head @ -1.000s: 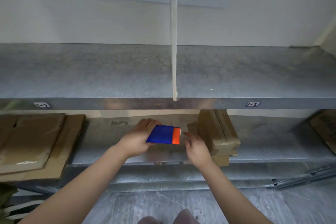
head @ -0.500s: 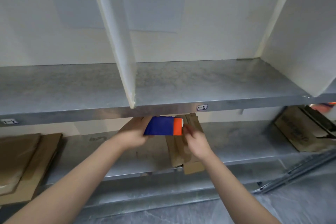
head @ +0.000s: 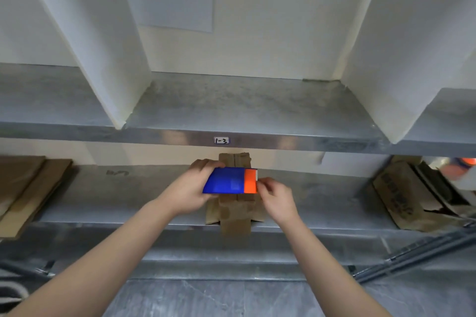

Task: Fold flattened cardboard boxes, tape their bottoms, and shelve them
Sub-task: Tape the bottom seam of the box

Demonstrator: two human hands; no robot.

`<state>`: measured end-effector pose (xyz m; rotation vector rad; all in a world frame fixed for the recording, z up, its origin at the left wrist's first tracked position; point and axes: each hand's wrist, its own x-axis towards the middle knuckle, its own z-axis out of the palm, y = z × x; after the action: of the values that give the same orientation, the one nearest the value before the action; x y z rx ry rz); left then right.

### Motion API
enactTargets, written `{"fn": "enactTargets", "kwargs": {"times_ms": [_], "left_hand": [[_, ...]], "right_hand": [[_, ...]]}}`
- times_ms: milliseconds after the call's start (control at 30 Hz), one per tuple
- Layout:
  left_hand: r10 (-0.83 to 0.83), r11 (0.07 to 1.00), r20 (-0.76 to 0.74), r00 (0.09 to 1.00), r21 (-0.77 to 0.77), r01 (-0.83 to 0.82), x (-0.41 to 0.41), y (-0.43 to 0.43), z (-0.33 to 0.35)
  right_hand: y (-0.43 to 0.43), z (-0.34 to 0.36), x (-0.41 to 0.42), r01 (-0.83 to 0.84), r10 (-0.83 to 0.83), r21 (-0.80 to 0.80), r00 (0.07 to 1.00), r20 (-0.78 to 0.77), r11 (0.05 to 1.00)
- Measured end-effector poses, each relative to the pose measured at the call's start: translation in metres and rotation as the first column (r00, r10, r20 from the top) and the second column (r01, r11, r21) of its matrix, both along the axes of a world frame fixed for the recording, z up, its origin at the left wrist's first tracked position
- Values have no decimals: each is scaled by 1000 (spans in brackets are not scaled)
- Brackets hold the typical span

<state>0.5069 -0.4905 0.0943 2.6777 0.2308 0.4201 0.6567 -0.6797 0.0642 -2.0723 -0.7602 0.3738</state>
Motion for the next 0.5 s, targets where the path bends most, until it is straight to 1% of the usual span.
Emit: {"fn": "enactTargets", "kwargs": {"times_ms": [67, 133, 233, 267, 367, 500], "left_hand": [[12, 1000, -8, 1000, -7, -12, 1, -7, -4], [32, 999, -15, 999, -17, -32, 0, -12, -6], [62, 998, -11, 998, -28, -62, -2, -14, -6], [66, 997, -9, 998, -30, -66, -2, -14, -6], [65, 997, -9, 998, -32, -65, -3, -15, -4], [51, 998, -11, 999, -28, -51, -2, -12, -6]], "right_hand": [[-5, -3, 4, 20, -20, -3, 1000, -16, 1000], [-7, -6, 8, 17, -16, 7, 996, -84, 1000], [-8, -8, 8, 41, -6, 109, 954, -300, 993], [-8, -8, 8, 49, -1, 134, 939, -344, 990], [-5, -12, 7, 47, 11, 152, 933, -359, 987], [0, -12, 4, 83, -27, 148, 938, -347, 985]]}}
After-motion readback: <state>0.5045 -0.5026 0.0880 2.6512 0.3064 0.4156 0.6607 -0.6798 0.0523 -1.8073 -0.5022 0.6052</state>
